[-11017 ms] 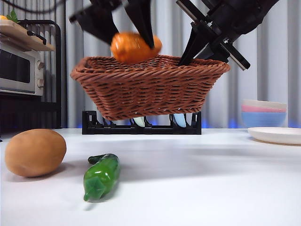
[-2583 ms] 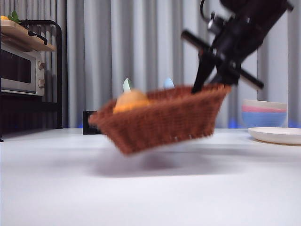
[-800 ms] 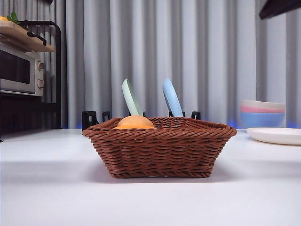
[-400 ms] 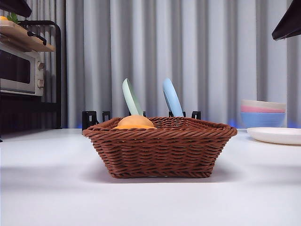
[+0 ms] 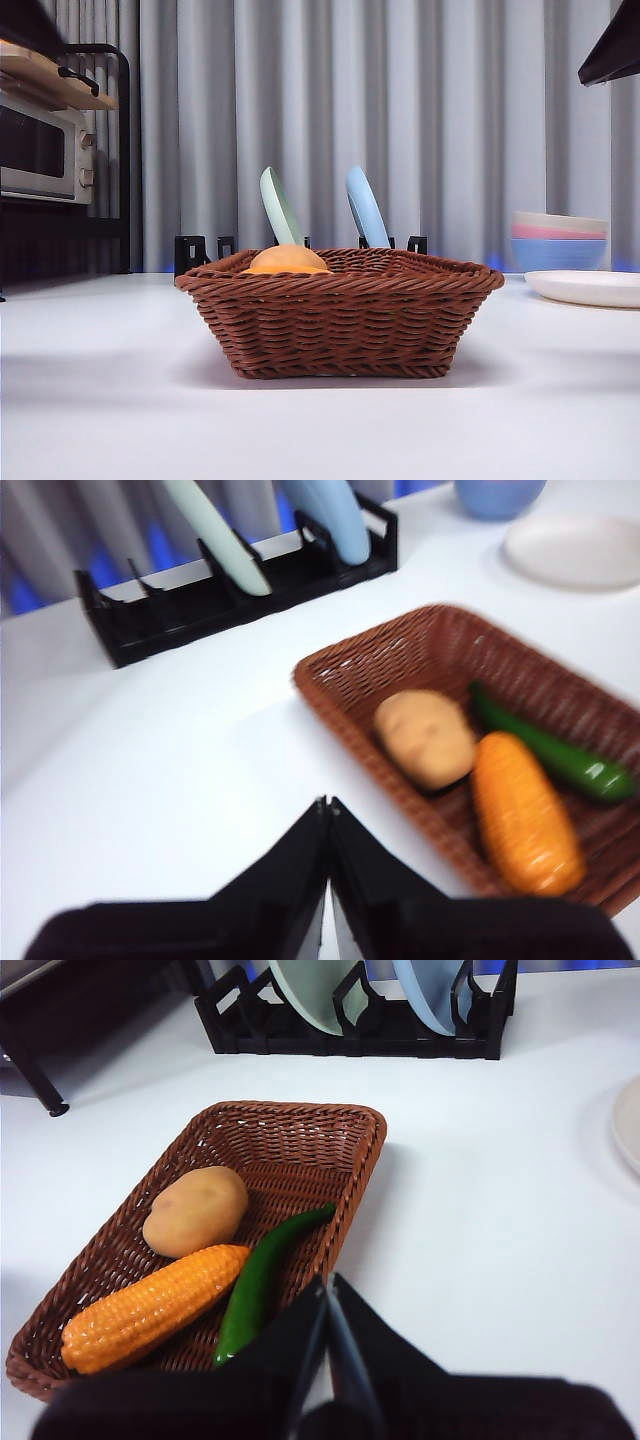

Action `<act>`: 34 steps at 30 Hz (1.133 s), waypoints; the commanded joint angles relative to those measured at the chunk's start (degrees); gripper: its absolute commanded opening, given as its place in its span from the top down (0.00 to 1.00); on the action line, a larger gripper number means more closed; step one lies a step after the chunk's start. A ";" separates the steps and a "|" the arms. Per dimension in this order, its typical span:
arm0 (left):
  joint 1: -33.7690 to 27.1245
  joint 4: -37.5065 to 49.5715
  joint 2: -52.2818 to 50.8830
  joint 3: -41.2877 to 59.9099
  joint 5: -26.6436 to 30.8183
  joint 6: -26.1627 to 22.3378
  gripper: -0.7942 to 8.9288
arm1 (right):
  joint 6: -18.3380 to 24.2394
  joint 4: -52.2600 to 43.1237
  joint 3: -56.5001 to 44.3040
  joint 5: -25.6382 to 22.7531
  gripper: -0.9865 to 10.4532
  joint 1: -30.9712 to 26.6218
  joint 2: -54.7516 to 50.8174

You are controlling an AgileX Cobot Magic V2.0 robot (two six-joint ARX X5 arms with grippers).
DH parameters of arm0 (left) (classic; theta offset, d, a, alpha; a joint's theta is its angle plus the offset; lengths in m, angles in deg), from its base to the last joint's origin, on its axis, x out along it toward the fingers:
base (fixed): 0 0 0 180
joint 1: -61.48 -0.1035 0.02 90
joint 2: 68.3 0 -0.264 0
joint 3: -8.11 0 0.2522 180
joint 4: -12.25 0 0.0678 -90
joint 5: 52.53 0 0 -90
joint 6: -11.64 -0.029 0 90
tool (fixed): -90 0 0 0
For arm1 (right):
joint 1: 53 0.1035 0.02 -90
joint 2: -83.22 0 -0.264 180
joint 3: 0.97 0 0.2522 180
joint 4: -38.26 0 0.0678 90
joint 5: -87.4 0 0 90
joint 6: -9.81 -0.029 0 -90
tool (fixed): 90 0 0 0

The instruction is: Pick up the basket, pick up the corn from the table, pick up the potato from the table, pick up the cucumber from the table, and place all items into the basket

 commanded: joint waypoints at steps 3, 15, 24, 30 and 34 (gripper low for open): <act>-7.23 -0.33 -9.51 2.51 -1.29 -4.00 0.92 | -0.68 -0.44 -0.22 -0.17 0.91 0.02 -0.04; -32.70 15.80 -26.64 27.28 -17.77 -3.23 0.92 | -0.66 -0.42 -0.22 -0.17 0.91 0.02 -0.04; -38.38 16.72 -31.85 35.69 -19.43 -0.68 0.92 | -0.66 -0.44 -0.22 -0.17 0.91 0.02 -0.04; -39.32 11.02 -34.45 35.93 -19.41 -0.74 0.92 | -0.66 -0.44 -0.22 -0.17 0.91 0.02 -0.04; -39.41 11.34 -35.06 35.93 -19.50 -0.74 0.92 | -0.66 -0.39 -0.22 -0.15 0.91 0.02 -0.04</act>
